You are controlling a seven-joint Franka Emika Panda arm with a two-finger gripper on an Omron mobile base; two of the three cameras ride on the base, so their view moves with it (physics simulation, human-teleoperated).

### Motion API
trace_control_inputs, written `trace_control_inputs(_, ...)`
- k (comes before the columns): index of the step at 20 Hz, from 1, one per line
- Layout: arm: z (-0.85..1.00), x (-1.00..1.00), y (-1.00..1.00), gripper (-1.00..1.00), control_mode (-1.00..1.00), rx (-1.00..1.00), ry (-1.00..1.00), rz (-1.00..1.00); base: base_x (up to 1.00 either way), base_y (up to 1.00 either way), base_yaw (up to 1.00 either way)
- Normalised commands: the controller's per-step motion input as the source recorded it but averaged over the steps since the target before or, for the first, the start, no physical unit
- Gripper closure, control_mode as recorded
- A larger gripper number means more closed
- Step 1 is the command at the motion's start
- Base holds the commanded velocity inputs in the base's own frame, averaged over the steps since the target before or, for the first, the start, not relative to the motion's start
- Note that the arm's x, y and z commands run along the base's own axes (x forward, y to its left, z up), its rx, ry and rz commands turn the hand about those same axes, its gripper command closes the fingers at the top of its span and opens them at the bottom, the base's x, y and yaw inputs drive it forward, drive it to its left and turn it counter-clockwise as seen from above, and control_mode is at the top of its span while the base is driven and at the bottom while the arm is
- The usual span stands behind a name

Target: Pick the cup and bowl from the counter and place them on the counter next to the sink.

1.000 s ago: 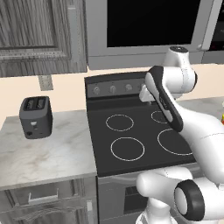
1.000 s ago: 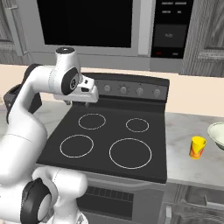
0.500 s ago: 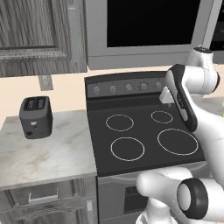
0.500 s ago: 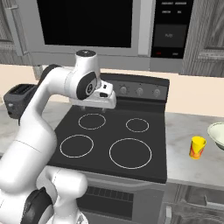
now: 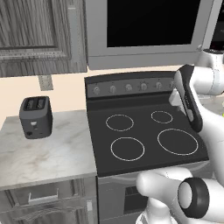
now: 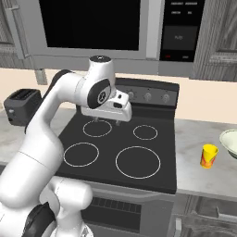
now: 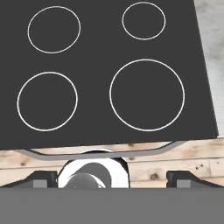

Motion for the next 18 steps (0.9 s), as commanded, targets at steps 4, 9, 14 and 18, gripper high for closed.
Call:
trace_control_inputs(4, -0.04, 0.02, -0.3, -1.0, -1.0, 0.0, 0.02, -0.08, 0.0, 0.0, 0.0)
trace_control_inputs(9, -0.28, 0.13, -0.38, -1.0, -1.0, 0.0, 0.0, -0.07, 0.0, 0.0, 0.0)
trace_control_inputs(14, -0.24, 0.11, -0.61, -1.0, -1.0, 0.0, -0.08, -0.04, 0.0, 0.0, 0.0)
trace_control_inputs(18, -0.06, 0.18, -0.44, -1.0, -1.0, 0.0, -0.16, 0.0, 0.0, 0.0, 0.0)
